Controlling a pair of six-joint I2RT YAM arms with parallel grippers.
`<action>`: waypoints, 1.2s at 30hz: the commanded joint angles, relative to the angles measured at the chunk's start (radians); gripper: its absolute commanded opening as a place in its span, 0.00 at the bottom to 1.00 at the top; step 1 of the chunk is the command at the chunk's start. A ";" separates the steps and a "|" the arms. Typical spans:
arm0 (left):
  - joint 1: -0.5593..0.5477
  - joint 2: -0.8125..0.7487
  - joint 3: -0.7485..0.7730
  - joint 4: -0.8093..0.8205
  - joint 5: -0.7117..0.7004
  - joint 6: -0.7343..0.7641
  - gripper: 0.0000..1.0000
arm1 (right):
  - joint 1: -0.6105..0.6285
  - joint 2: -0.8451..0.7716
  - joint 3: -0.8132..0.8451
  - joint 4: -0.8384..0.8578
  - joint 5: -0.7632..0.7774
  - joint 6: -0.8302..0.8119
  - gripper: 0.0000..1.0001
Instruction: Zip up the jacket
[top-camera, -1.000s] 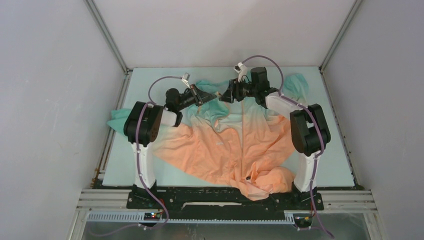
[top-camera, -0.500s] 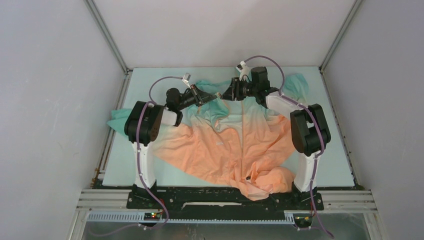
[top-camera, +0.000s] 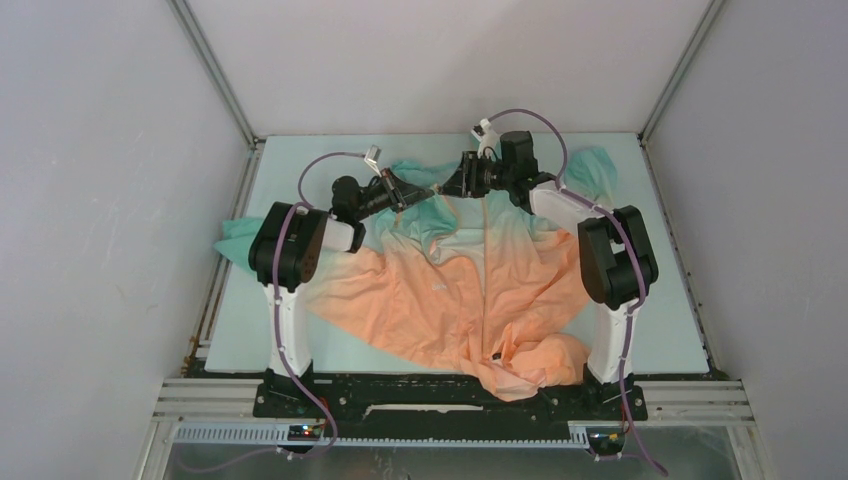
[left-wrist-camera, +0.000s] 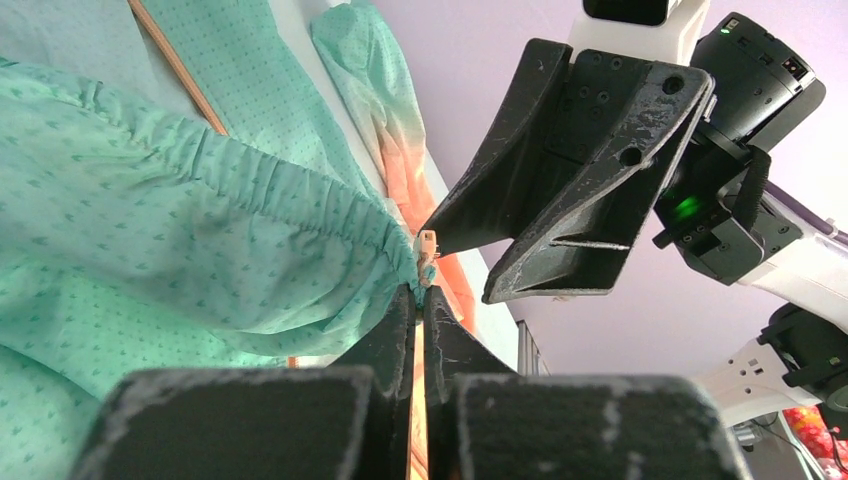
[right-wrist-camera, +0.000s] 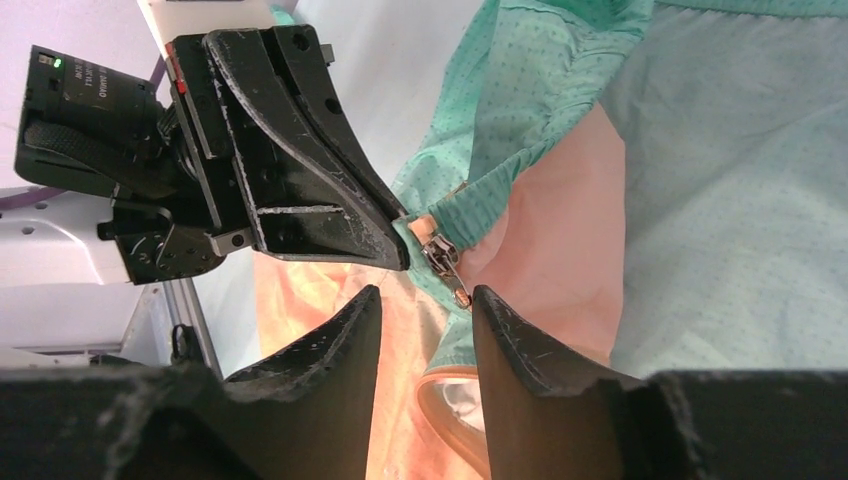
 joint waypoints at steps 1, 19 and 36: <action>-0.001 0.001 0.045 0.039 0.013 -0.007 0.00 | 0.001 -0.001 0.042 0.053 -0.053 0.037 0.40; 0.002 0.055 0.059 0.245 0.052 -0.178 0.00 | 0.007 -0.072 0.189 -0.049 0.021 0.004 0.41; 0.007 0.005 0.041 0.085 0.032 -0.054 0.00 | -0.095 0.369 0.832 -0.563 0.571 -0.598 0.47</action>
